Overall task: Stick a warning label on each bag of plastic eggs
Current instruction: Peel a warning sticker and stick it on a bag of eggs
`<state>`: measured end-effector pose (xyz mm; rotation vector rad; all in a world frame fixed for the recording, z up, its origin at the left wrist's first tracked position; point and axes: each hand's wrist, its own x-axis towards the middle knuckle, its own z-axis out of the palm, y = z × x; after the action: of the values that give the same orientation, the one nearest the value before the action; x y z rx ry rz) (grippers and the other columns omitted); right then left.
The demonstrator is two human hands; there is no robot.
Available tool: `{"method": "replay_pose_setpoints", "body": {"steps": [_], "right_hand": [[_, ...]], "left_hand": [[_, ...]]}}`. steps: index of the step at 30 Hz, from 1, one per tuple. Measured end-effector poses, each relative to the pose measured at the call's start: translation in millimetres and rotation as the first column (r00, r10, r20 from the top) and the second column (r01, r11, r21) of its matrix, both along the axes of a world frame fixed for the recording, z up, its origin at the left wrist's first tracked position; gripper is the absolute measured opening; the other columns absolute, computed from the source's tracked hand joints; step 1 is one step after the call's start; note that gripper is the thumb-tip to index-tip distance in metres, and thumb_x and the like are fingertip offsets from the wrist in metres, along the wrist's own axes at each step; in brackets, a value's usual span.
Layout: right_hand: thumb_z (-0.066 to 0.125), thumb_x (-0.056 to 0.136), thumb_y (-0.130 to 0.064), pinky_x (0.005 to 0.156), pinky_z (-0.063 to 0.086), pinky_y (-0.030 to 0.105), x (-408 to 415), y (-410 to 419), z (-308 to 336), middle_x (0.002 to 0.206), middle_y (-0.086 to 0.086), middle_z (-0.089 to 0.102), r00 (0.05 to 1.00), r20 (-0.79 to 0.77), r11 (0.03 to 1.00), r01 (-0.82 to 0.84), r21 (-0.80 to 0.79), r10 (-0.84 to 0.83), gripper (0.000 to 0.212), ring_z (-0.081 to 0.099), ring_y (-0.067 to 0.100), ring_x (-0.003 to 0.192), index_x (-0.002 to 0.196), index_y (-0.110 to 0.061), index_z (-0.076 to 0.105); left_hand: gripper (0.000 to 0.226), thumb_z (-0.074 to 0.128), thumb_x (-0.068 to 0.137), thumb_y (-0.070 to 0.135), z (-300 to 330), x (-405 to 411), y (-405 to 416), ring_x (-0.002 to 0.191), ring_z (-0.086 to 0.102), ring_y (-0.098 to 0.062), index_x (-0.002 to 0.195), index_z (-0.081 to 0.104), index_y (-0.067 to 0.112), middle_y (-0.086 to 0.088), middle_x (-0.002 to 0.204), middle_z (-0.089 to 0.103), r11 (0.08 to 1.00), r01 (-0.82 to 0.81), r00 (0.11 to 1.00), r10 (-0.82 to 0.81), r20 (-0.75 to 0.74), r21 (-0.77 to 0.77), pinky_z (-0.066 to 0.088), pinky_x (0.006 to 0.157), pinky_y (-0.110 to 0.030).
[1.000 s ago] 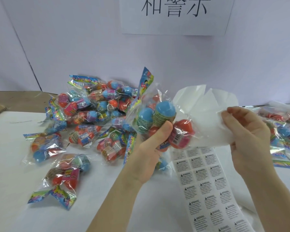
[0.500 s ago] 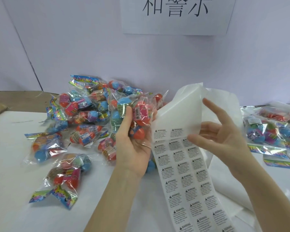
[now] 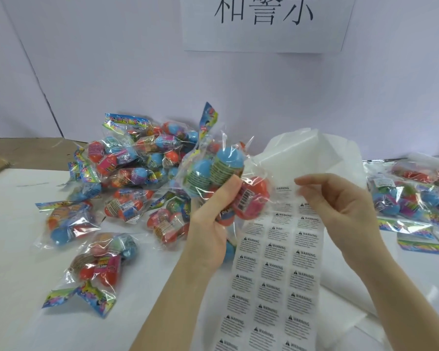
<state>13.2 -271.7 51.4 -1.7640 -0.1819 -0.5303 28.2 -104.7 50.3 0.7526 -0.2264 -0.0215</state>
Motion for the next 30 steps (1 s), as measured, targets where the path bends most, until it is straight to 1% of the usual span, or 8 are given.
{"method": "replay_pose_setpoints", "body": {"steps": [3,6,9,13,16,25,27,30], "right_hand": [[0.056,0.089,-0.003,0.076,0.045,0.035,-1.4,-0.5,0.5,0.070,-0.017,0.067,1.000,-0.021,0.998,0.004,-0.064,-0.005,0.050,0.055,0.019,0.074,0.078,-0.050,0.068],[0.053,0.091,-0.004,0.075,0.043,0.022,-1.7,0.2,-0.9,0.073,-0.021,0.066,0.999,-0.036,0.994,-0.026,-0.111,0.022,0.050,0.054,0.009,0.075,0.077,-0.049,0.069],[0.055,0.090,-0.003,0.071,0.038,0.007,-2.0,1.1,-3.1,0.070,-0.012,0.060,0.999,-0.005,0.986,-0.048,-0.163,0.048,0.042,0.052,0.000,0.070,0.085,-0.043,0.066],[0.066,0.082,-0.009,0.069,0.034,0.008,-1.6,2.6,-4.3,0.065,-0.013,0.050,0.999,0.039,0.966,-0.024,-0.258,0.035,0.037,0.044,0.000,0.065,0.090,-0.044,0.064],[0.068,0.080,-0.009,0.068,0.034,0.007,-1.3,2.9,-4.3,0.067,-0.010,0.050,0.998,0.064,0.957,0.015,-0.288,0.004,0.038,0.047,-0.004,0.065,0.089,-0.045,0.064],[0.072,0.076,-0.004,0.076,0.033,0.002,0.8,4.3,-8.7,0.088,-0.012,0.051,0.995,0.093,0.937,0.076,-0.342,-0.047,0.045,0.047,-0.011,0.078,0.084,-0.047,0.060],[0.074,0.075,-0.008,0.090,0.033,0.009,1.1,6.5,-9.9,0.104,-0.019,0.043,0.990,0.116,0.927,0.121,-0.354,-0.084,0.046,0.046,-0.012,0.090,0.084,-0.050,0.057],[0.076,0.073,-0.011,0.099,0.034,0.045,-0.3,10.9,-11.8,0.113,-0.016,0.040,0.970,0.193,0.887,0.218,-0.407,-0.150,0.044,0.047,0.004,0.099,0.086,-0.049,0.057]], "left_hand": [[0.065,0.094,0.022,0.032,-0.8,0.5,-0.3,0.075,0.071,-0.012,0.083,0.075,0.018,0.001,0.080,0.074,1.000,-0.012,1.000,0.012,-0.002,-0.015,0.056,0.062,-0.024],[0.034,0.079,0.044,0.023,-1.5,0.6,-0.2,0.075,0.070,-0.011,0.077,0.077,0.025,0.004,0.079,0.073,0.998,0.019,1.000,-0.018,-0.013,0.061,0.058,0.069,-0.026],[0.027,0.076,0.052,0.019,-1.8,1.7,-1.6,0.080,0.069,-0.015,0.079,0.076,0.023,0.001,0.081,0.072,0.991,0.037,0.998,-0.030,-0.061,0.127,0.057,0.076,-0.029],[0.023,0.069,0.065,0.017,1.5,2.2,-2.3,0.079,0.069,-0.018,0.087,0.070,0.012,-0.005,0.084,0.072,0.996,0.039,0.994,-0.031,-0.108,0.081,0.057,0.070,-0.030],[0.011,0.075,0.065,0.019,4.0,1.1,-2.9,0.072,0.070,-0.017,0.075,0.075,0.014,-0.004,0.079,0.073,0.996,0.071,0.988,-0.063,-0.144,0.048,0.057,0.066,-0.029],[0.023,0.077,0.059,0.021,4.1,0.2,-4.4,0.066,0.068,-0.018,0.079,0.074,0.011,-0.008,0.079,0.072,0.995,0.100,0.978,-0.098,-0.182,-0.001,0.055,0.057,-0.028],[0.011,0.070,0.065,0.020,4.5,-1.3,-5.6,0.068,0.069,-0.015,0.073,0.076,0.014,-0.004,0.076,0.072,0.993,0.113,0.980,-0.116,-0.162,-0.023,0.056,0.059,-0.026],[0.010,0.065,0.068,0.018,4.2,-2.9,-7.5,0.062,0.066,-0.012,0.068,0.074,0.013,-0.002,0.070,0.070,0.992,0.126,0.976,-0.130,-0.174,-0.033,0.054,0.055,-0.022]]}}
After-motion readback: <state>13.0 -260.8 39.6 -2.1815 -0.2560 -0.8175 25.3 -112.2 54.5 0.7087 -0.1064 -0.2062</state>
